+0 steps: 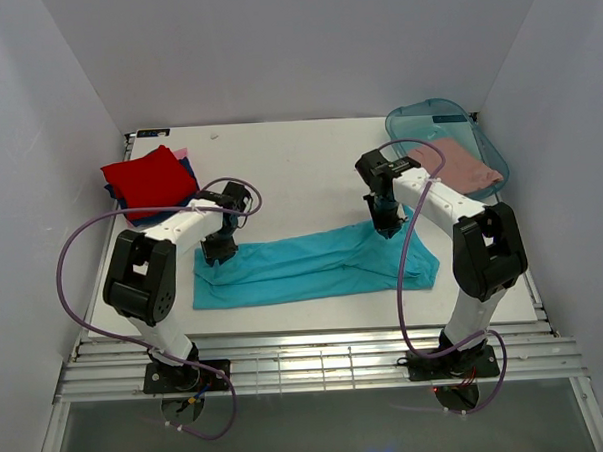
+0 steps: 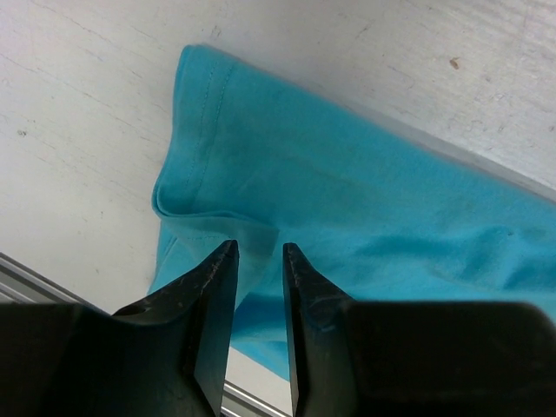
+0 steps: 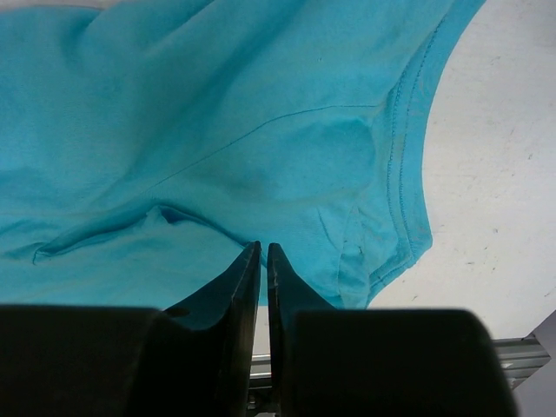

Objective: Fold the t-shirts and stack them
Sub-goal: Fold the other side of the tshirt into a rectangle

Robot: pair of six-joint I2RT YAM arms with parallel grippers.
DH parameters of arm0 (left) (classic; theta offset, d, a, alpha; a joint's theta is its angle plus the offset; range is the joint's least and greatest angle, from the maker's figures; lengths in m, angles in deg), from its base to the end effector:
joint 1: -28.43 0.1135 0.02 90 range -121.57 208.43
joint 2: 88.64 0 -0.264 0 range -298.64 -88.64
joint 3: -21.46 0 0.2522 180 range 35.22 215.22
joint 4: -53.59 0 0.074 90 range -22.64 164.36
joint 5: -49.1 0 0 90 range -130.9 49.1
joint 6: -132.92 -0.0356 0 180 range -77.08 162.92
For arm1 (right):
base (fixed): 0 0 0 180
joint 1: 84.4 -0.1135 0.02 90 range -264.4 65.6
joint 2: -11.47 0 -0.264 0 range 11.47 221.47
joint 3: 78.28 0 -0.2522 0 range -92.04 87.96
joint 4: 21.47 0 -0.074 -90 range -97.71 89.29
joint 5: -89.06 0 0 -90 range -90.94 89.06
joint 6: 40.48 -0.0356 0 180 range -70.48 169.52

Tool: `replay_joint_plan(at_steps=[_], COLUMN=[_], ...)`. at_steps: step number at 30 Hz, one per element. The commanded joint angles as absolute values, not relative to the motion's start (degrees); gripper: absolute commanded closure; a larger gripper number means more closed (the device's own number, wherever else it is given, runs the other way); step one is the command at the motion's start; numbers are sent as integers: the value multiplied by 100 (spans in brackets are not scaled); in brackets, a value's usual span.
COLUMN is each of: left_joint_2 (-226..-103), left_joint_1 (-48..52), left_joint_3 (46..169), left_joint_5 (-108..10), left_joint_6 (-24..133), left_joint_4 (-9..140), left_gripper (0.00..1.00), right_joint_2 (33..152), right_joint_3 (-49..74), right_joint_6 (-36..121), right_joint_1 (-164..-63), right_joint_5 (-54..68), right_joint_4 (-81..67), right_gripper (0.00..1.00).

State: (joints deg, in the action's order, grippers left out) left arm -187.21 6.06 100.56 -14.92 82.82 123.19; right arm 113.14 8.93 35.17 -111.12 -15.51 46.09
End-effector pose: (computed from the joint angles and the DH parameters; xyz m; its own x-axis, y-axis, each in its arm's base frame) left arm 0.2823 -0.0993 0.1845 -0.9246 -0.2430 -0.2934 -0.3357 0.8839 0.3256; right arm 0.3149 0.1485 0.2277 -0.9360 -0.2026 -0.2878 -0.1553 0.9715 -0.1788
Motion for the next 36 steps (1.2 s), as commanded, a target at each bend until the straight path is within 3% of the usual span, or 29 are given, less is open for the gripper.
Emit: replay_joint_plan(at_steps=[1,11,12,16,17,19,23,36], left_joint_2=[-18436,-18383,-18348,-17988,-17787,-17575,-17144,-16696], left_joint_1=[585,585,585,585,585,585,585,567], left_joint_3=[9938,9595,9578,9428,9393,9340,9156,8839], left_joint_5=[-1374,-1541,-1524,-1462,-1462,-1471,-1558,-1936], left_joint_6=[8265,8291,8291,8396,8483,8563,8782,9003], left_joint_4=[12264,12202,12202,12255,12316,12369,12501,12852], left_gripper=[62,59,62,97,99,97,84,80], right_joint_2=[11088,11044,11044,10991,10991,10982,10982,11105], right_joint_3=[982,929,929,973,991,1009,1026,956], right_joint_6=[3537,3519,3528,3510,3510,3510,3510,3537], right_joint_1=[-11138,-11138,-11138,-11138,-11138,-11138,-11147,-11173], right_joint_5=[-1650,-1606,-1606,-1562,-1518,-1474,-1395,-1254], right_joint_4=[4599,4625,4616,4608,4599,4590,4564,4537], right_gripper=[87,87,87,87,87,87,87,87])
